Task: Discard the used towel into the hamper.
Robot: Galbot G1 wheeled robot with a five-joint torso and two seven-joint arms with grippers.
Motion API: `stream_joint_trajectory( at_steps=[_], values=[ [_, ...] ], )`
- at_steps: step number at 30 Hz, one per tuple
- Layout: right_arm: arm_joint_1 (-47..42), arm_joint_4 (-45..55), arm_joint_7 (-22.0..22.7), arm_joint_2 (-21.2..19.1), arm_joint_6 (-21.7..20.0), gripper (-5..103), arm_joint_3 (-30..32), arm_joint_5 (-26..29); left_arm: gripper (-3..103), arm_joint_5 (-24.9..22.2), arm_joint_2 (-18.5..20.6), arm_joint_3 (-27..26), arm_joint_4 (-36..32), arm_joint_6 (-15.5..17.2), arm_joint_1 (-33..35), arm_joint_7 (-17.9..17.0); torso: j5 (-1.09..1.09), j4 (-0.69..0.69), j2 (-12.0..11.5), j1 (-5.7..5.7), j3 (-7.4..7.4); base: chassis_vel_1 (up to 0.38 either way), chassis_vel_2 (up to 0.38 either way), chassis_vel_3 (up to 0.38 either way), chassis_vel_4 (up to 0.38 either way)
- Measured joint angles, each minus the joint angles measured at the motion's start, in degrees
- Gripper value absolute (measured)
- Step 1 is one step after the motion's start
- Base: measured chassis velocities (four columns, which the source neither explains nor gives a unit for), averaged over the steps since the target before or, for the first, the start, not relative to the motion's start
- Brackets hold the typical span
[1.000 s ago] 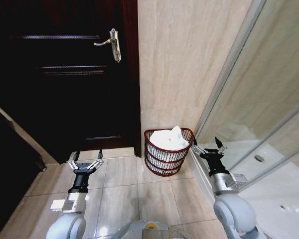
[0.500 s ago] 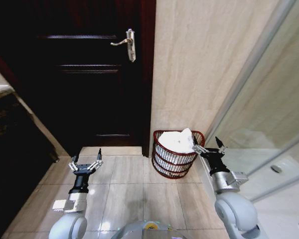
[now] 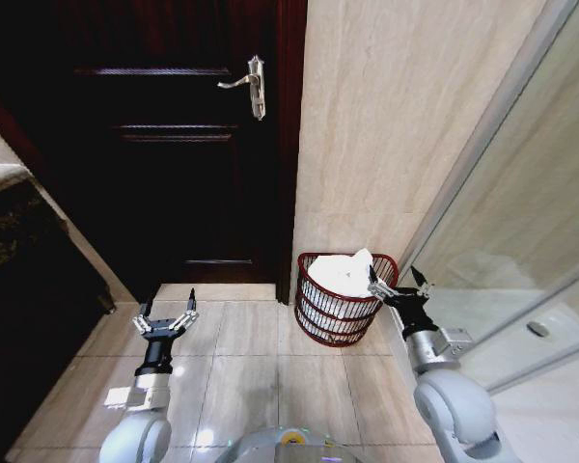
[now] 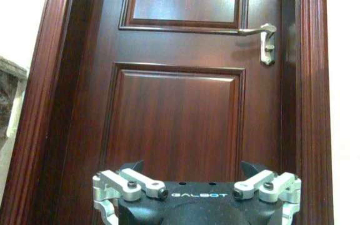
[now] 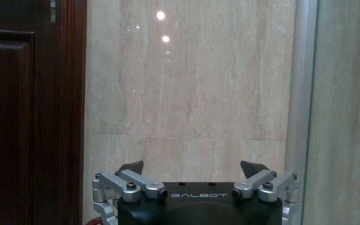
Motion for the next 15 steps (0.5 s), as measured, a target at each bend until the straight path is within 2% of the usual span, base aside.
stream_joint_trajectory(
  at_steps=[15],
  values=[
    [-0.2,-0.1,-0.2,0.0,-0.3,100,-0.9,-1.5,100,0.0,0.1,0.1,0.1,-0.1,-0.3,0.0,0.00,0.00,0.0,0.00,0.00,0.000,0.000,0.000,0.000]
  ],
)
